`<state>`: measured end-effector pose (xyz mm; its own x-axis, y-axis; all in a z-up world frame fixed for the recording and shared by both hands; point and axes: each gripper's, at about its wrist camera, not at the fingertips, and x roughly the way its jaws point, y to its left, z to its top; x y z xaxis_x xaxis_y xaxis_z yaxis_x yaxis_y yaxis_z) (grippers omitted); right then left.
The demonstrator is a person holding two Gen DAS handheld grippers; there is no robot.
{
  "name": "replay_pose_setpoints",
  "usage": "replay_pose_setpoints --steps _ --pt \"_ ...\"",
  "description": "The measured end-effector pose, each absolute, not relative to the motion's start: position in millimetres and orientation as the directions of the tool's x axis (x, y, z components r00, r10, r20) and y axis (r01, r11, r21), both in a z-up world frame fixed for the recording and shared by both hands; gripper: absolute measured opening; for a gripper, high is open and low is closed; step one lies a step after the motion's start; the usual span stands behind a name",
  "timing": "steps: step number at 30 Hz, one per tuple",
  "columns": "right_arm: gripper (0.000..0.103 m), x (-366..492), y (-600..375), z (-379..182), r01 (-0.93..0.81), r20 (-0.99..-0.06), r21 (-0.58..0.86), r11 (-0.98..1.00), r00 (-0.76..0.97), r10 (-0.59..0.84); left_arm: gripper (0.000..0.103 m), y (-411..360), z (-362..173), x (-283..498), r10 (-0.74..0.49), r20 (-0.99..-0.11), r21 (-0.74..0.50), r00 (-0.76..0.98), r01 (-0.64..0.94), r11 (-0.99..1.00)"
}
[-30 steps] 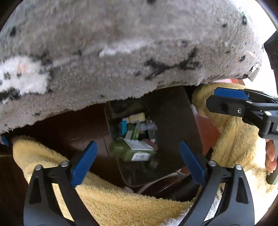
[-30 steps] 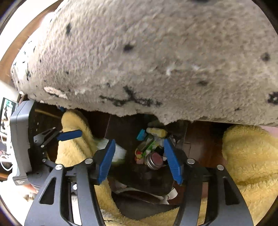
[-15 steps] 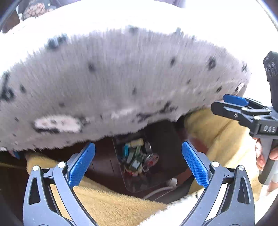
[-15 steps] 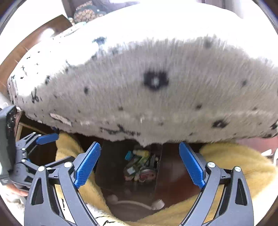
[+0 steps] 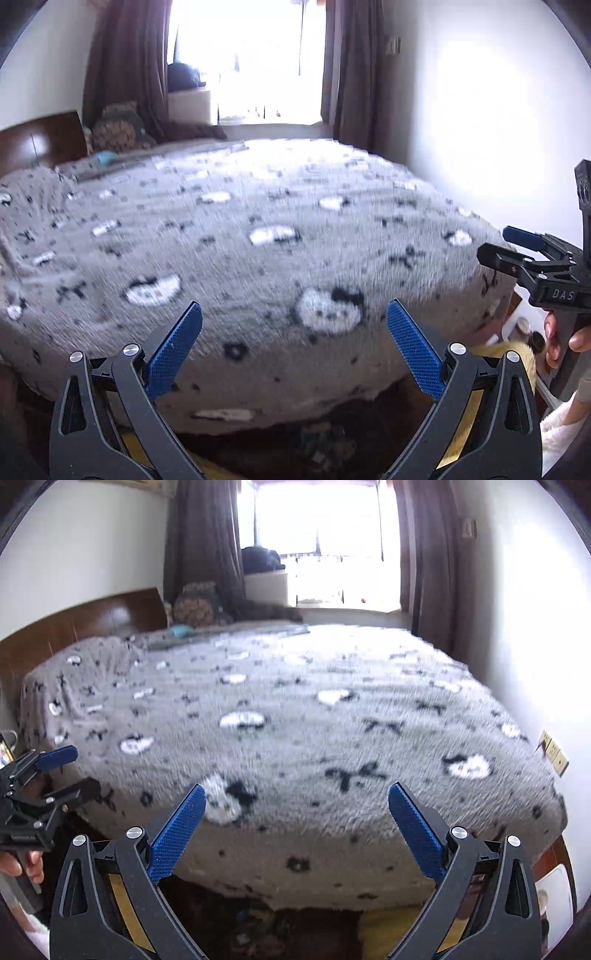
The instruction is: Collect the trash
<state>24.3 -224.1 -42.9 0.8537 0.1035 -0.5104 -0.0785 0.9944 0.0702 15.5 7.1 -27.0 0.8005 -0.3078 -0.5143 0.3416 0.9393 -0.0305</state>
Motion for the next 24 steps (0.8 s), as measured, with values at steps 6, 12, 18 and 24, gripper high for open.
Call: replay_pose_setpoints --steps 6,12,18,24 --pt "0.099 0 -232 3 -0.007 -0.391 0.080 0.997 0.919 0.038 0.095 16 20 1 -0.303 -0.397 -0.019 0.866 0.323 0.946" --pt "0.099 -14 -235 20 0.061 -0.353 0.062 0.996 0.935 -0.036 0.095 12 26 -1 -0.324 -0.388 -0.047 0.863 0.333 0.942" --pt "0.099 -19 -236 16 0.061 -0.363 0.060 0.996 0.931 -0.035 0.095 11 16 -3 -0.324 -0.411 -0.047 0.852 0.335 0.941" --pt "0.099 -20 -235 16 0.058 -0.364 0.064 0.996 0.931 -0.031 0.095 13 22 -6 -0.324 -0.392 -0.053 0.861 0.331 0.942"
